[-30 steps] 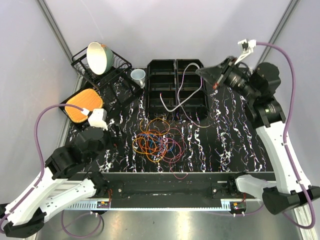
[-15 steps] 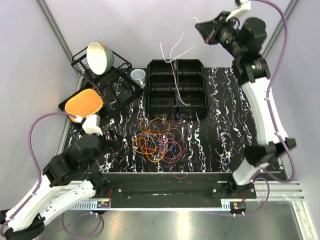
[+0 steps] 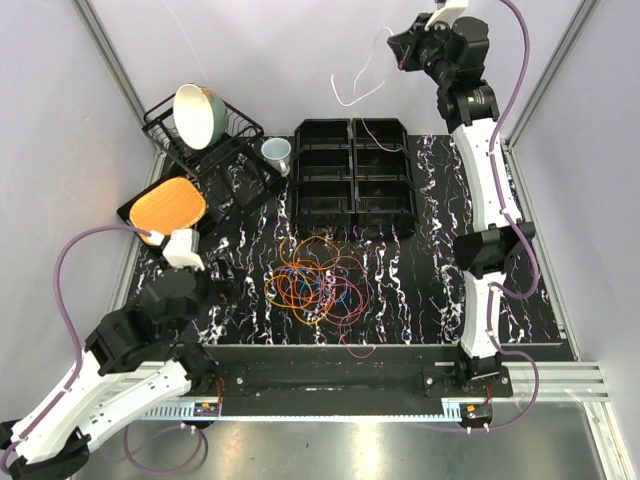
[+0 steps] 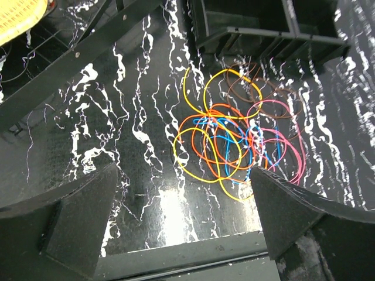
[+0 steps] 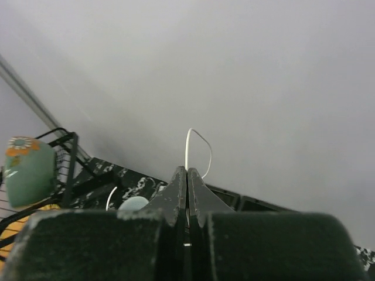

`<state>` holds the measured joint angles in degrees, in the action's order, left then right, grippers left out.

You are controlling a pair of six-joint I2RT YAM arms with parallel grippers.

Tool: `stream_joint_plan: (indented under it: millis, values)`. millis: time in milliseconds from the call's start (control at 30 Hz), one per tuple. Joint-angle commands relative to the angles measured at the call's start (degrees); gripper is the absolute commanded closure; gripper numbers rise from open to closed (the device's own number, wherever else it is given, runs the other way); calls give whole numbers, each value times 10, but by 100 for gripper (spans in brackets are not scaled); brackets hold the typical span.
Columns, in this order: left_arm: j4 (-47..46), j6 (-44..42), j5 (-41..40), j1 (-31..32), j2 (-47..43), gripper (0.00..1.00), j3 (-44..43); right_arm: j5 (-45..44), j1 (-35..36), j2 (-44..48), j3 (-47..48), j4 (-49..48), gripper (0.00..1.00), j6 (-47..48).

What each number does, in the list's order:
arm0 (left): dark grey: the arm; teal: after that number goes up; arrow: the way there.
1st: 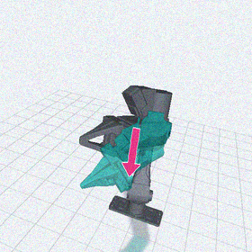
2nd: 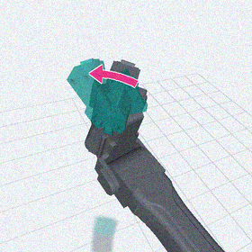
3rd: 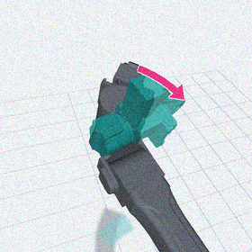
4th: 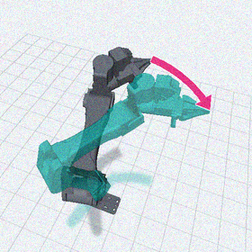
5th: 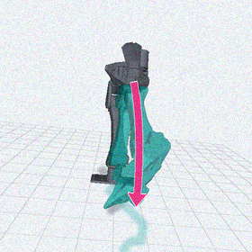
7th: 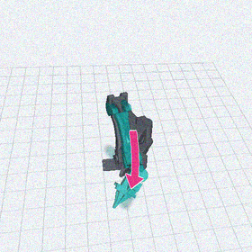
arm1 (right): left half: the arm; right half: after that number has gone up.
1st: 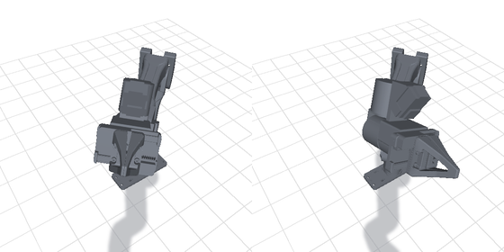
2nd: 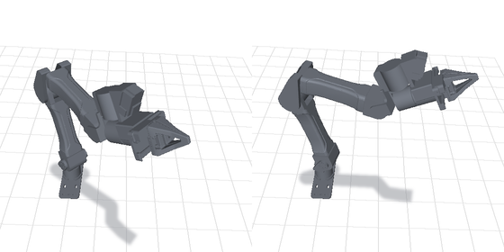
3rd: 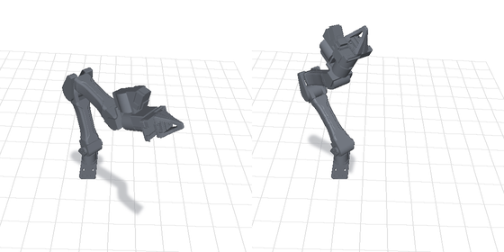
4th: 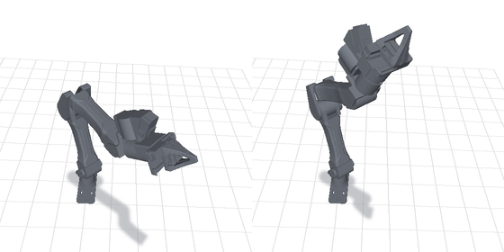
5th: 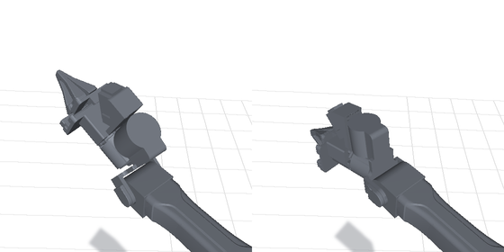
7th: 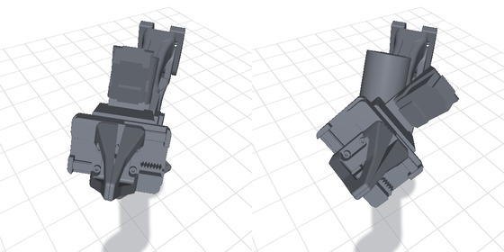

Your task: Untangle the cables

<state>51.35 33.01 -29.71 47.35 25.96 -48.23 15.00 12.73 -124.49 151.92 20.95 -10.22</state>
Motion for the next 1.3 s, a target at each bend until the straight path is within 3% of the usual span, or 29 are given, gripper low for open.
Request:
stream_joint_plan:
  millis: [0,400,633,700,900,1267]
  values:
    - [-33,-5,-20,-1,-22,1,1,-13,-29,-11,10,-7,100,15]
    - [-32,-3,-26,-2,-10,1,2,49,-38,32,-193,-58,100,-2]
    - [-32,-3,-26,-2,-8,1,2,-111,-39,95,-368,-123,100,34]
    - [-32,-3,-26,-2,-8,1,2,-121,-38,106,-422,-158,100,34]
    - [-32,-4,-25,-2,-1,1,2,-161,-38,92,-465,-186,100,30]
    - [-32,-2,-26,-2,1,1,2,-103,-38,75,-505,-228,100,-11]
